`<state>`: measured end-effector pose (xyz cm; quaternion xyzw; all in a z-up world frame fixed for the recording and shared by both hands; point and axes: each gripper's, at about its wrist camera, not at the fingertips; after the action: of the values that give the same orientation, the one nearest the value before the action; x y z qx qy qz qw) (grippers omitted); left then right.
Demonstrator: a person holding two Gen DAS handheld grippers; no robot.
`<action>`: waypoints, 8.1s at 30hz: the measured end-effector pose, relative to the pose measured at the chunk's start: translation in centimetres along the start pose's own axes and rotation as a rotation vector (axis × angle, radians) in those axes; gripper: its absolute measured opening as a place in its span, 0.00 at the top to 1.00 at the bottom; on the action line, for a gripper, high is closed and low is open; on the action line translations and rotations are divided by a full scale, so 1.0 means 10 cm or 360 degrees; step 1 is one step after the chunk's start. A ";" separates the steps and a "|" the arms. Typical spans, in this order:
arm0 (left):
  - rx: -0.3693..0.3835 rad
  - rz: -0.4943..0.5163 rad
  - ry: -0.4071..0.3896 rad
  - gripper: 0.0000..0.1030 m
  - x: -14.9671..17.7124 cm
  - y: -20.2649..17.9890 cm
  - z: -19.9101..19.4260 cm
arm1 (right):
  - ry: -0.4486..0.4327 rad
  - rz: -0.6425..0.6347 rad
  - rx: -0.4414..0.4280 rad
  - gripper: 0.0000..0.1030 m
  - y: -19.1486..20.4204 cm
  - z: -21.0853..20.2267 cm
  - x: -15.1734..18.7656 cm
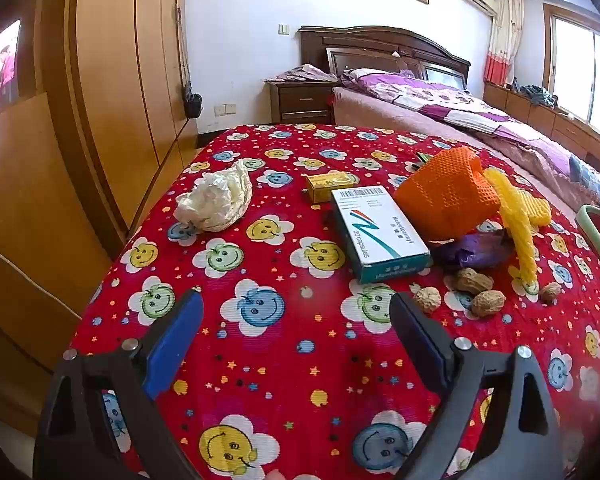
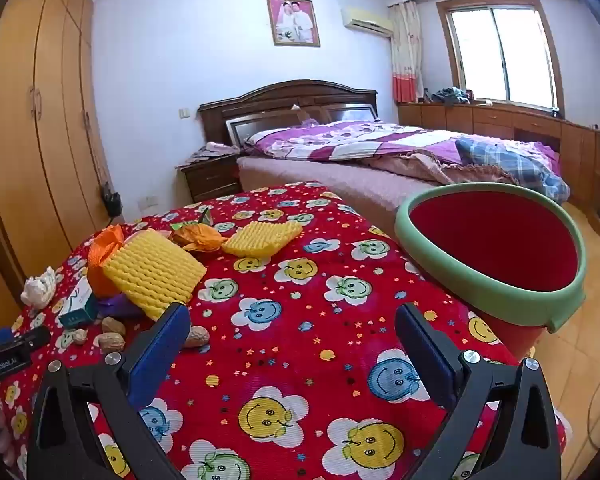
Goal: Collect trash
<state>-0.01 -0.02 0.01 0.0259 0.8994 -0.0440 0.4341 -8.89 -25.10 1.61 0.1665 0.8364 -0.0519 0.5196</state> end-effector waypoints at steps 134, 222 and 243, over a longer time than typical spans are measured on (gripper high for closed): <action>0.0142 -0.0085 0.0394 0.38 -0.82 0.87 1.05 | 0.0474 -0.0084 -0.0298 0.01 0.91 0.74 -0.42; 0.0847 0.0122 0.0304 0.68 -0.90 -0.95 0.21 | 0.0348 0.0105 -0.0186 0.51 -0.11 0.45 -0.61; 0.0776 0.0175 0.0304 0.68 -0.89 -1.06 0.28 | 0.0545 -0.0033 -0.0134 0.95 -0.03 0.85 -0.48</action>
<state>6.78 -10.95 5.84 0.1824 0.8964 -0.2330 0.3300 0.19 -28.65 1.96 0.1423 0.9159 0.0070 0.3754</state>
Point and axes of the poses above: each gripper's, at about its wrist camera, not at the fingertips, and z roughly the way its jaws point, y to its left, x to its underside, and after that the axes turned 6 degrees about x, right-handed
